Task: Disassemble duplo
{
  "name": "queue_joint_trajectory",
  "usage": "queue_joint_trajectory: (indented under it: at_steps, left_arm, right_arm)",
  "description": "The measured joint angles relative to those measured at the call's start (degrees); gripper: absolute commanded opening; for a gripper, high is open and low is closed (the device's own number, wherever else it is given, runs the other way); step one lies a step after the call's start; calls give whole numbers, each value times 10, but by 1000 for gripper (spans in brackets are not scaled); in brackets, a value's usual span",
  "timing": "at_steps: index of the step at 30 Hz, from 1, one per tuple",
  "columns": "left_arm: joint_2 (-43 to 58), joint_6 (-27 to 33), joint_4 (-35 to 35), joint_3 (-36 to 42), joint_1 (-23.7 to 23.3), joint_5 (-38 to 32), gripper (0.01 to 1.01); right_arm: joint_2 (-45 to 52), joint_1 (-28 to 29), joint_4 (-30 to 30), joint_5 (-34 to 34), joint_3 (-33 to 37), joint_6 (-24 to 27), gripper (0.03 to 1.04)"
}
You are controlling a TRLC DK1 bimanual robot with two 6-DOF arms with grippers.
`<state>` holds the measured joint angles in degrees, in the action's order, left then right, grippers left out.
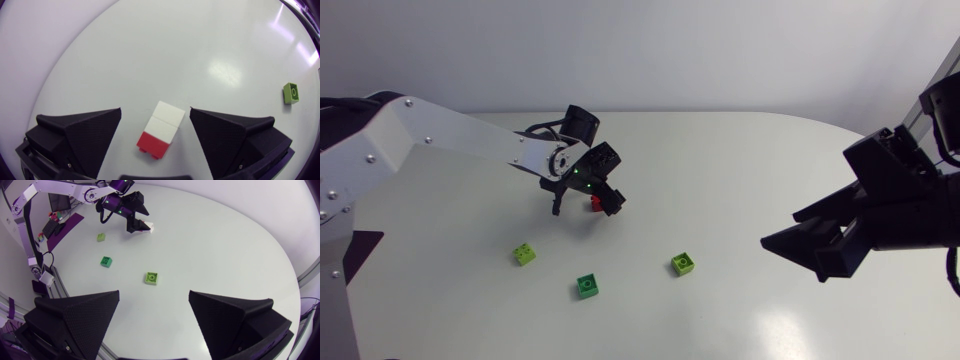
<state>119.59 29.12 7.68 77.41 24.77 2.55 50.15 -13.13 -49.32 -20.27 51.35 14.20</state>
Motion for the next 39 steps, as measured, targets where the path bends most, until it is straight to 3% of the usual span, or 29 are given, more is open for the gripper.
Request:
queue_joint_trajectory:
  at_steps: [5, 15, 23, 26, 29, 36, 39]
  left_arm:
    - [-5, 32, 25, 2, -2, 36, 957]
    - [-23, 172, 98, -3, -103, 115, 957]
    - [-9, 217, 148, 17, -78, 148, 946]
    - [9, 223, 159, 46, -70, 151, 889]
    - [28, 223, 163, 70, -68, 151, 707]
    - [53, 247, 214, 99, -71, 165, 530]
    - [57, 262, 221, 108, -74, 175, 403]
  right_arm:
    - [0, -1, 0, 3, -6, 0, 998]
    - [7, -13, 17, 5, -30, 0, 998]
    - [12, -15, 18, 8, -30, 0, 998]
    - [12, -12, 19, 8, -32, 2, 998]
    - [13, -9, 20, 8, -38, 5, 998]
    - [25, -4, 34, 7, -40, 9, 998]
    - [33, -4, 35, 7, -40, 9, 998]
